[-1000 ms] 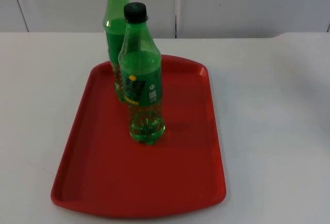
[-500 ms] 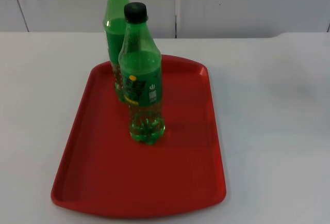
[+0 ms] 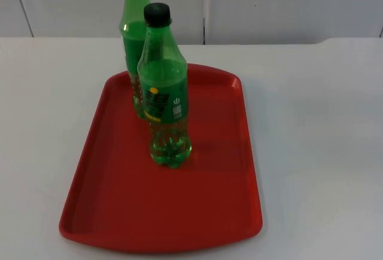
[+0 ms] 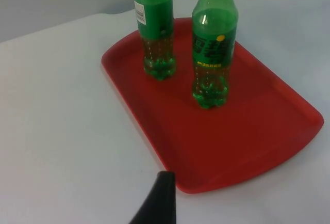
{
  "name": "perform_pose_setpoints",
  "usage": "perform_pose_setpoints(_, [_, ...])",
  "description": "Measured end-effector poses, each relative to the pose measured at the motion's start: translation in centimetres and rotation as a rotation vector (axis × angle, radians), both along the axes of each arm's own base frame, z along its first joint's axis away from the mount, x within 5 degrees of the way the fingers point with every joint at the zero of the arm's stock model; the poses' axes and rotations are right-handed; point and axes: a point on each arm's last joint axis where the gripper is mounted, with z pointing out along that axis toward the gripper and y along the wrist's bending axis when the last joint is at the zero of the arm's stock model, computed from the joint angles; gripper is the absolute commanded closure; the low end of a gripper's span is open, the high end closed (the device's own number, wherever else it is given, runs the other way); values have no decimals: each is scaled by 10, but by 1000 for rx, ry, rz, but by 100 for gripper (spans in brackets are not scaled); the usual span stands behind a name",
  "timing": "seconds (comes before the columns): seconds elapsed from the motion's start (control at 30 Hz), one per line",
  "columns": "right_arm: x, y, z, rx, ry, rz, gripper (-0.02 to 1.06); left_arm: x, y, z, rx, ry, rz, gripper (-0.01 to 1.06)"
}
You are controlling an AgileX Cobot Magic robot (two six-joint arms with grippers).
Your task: Place the bottle upright on the tray.
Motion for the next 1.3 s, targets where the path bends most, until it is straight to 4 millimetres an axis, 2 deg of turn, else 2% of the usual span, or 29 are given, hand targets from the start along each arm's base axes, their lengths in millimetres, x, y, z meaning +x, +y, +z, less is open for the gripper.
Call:
perform_pose_setpoints(0.1, [-29, -6, 28, -18, -188, -139, 0, 0, 0, 0, 0, 0, 0, 18])
perform_pose_setpoints(0.13, [-29, -6, 28, -18, -188, -139, 0, 0, 0, 0, 0, 0, 0, 18])
perform_pose_setpoints(0.2, [-42, -12, 37, -12, -258, -244, 0, 0, 0, 0, 0, 0, 0, 18])
perform_pose_setpoints(0.3, [-55, -18, 38, -4, -304, -342, 0, 0, 0, 0, 1, 1, 0, 18])
perform_pose_setpoints(0.4, [-67, -33, 23, 8, -327, -556, 0, 0, 0, 0, 1, 1, 0, 18])
perform_pose_setpoints(0.43, [-67, -33, 23, 8, -327, -556, 0, 0, 0, 0, 1, 1, 0, 18])
perform_pose_setpoints(0.47, [-70, -39, 18, 10, -333, -626, 0, 0, 0, 0, 1, 1, 0, 18])
perform_pose_setpoints(0.6, [-76, -57, -12, 36, -279, -851, 0, 0, 0, 0, 1, 1, 0, 18])
perform_pose_setpoints(0.63, [-76, -57, -12, 36, -279, -851, 0, 0, 0, 0, 1, 1, 0, 18])
perform_pose_setpoints(0.8, [-73, -72, -55, 111, -108, -1028, 0, 0, 0, 0, 1, 1, 0, 18])
perform_pose_setpoints(0.83, [-73, -72, -55, 111, -108, -1028, 0, 0, 0, 0, 1, 1, 0, 18])
perform_pose_setpoints(0.97, [-60, -77, -92, 102, 58, -1094, 0, 0, 0, 0, 1, 1, 0, 18])
perform_pose_setpoints(1.0, [-60, -77, -92, 102, 58, -1094, 0, 0, 0, 0, 1, 1, 0, 18])
perform_pose_setpoints(1.1, [-49, -74, -107, 237, 240, -1101, 0, 0, 0, 0, 1, 1, 0, 18])
perform_pose_setpoints(1.2, [-47, -64, -110, 290, 326, -1008, 0, 0, 0, 0, 1, 1, 0, 18])
perform_pose_setpoints(1.3, [-52, -43, -107, 318, 409, -775, 0, 0, 0, 0, 1, 1, 0, 18])
